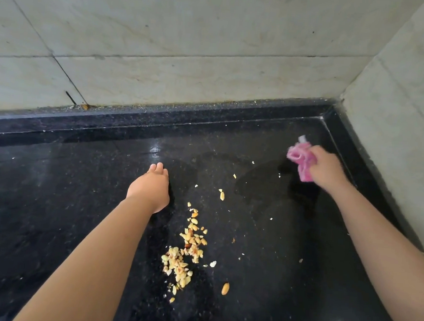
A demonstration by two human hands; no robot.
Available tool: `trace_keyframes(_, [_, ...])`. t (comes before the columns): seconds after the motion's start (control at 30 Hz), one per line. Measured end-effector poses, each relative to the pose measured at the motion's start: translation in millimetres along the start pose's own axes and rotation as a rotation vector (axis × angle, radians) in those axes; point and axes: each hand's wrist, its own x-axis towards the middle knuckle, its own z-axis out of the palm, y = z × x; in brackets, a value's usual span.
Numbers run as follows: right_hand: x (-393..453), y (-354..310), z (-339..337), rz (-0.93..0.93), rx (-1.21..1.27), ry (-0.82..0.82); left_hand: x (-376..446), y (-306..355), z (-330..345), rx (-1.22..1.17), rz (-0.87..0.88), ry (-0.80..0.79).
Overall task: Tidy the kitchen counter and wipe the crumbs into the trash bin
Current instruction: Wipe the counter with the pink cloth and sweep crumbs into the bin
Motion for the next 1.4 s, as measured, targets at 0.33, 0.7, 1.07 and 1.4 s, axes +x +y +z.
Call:
trace_keyframes(0.33, [-16,-8,-19,-0.103,0.251,0.053,1,0,2,0.033,-0.008,-0.019])
trace_keyframes(0.7, [0,-35,63,-0.272,-0.039,0.017,4,-5,2,0.057,0.011,-0.046])
trace_keyframes(1.07, [33,-39,-12,-0.095,-0.017,0.196,0,-1,-5,0.08,0.019,-0.068])
trace_keyframes(1.4, [40,-99,32,-0.121,-0.271,-0.002,2,-6,-7,0.107,0.072,-0.06])
